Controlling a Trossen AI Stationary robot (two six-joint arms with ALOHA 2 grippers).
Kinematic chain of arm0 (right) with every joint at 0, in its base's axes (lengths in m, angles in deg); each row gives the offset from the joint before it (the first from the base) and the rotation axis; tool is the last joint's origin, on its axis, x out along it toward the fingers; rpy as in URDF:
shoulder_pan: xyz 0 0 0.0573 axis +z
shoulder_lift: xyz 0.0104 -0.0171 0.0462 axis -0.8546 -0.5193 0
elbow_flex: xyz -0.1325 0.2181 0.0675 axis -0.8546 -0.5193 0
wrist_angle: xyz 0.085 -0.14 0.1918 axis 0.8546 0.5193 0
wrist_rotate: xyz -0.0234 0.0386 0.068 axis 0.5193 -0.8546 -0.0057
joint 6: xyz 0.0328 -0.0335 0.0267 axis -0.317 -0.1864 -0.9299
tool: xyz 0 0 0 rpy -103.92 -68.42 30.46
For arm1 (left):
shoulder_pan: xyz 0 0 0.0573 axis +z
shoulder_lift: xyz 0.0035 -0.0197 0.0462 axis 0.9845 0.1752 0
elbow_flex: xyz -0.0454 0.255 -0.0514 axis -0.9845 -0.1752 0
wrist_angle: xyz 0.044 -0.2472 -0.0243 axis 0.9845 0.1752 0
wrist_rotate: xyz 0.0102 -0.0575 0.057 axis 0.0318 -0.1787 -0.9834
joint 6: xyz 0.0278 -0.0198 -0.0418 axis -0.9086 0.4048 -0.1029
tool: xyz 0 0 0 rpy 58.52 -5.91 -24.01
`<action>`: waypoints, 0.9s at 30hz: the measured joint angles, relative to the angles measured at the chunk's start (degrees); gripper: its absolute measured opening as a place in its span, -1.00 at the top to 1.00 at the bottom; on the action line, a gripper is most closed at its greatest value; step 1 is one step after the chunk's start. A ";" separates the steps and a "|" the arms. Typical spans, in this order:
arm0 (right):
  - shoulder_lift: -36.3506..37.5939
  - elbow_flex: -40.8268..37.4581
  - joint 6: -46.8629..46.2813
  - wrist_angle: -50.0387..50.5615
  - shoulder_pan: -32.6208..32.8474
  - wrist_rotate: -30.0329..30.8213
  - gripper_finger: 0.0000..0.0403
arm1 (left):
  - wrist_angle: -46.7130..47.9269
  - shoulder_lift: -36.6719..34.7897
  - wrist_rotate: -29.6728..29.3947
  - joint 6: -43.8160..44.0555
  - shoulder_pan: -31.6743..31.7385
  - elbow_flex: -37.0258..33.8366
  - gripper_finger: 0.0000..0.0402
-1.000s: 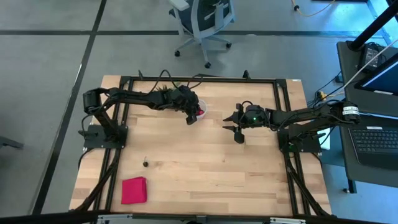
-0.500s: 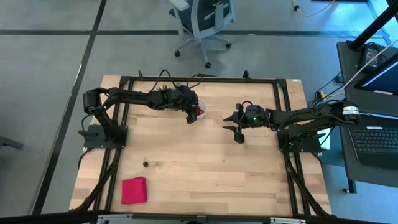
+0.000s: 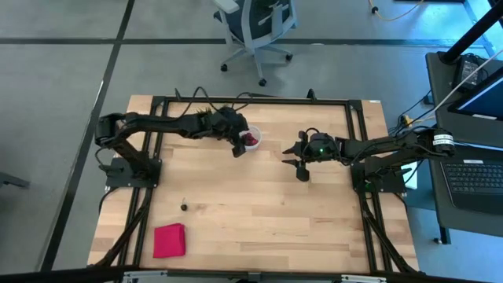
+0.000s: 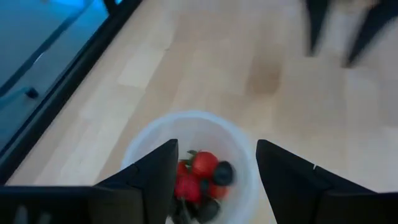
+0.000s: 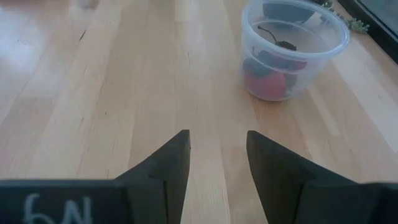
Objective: Pick and placing Produce into tupperware
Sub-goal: Put the black cherry into the transparent container
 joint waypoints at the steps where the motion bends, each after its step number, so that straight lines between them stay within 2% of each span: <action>1: 0.00 0.00 0.00 0.29 0.00 0.00 0.20 | 1.57 -1.46 0.04 -0.46 -0.61 0.00 -0.05; 5: 0.00 0.00 0.00 0.84 0.00 0.00 0.20 | 11.26 -7.64 0.15 0.77 -3.20 0.04 -0.04; 13: 0.00 -0.02 -0.02 1.22 -0.01 0.00 0.20 | 28.52 -17.94 0.27 10.52 -12.03 0.04 -0.04; 21: 0.00 -0.02 -0.12 1.13 0.00 0.00 0.20 | 40.19 -19.59 4.37 29.78 -21.50 0.04 -0.04; 27: 0.00 -0.02 -0.20 1.14 0.00 0.00 0.20 | 47.57 -18.97 4.11 53.87 -27.39 -0.02 -0.04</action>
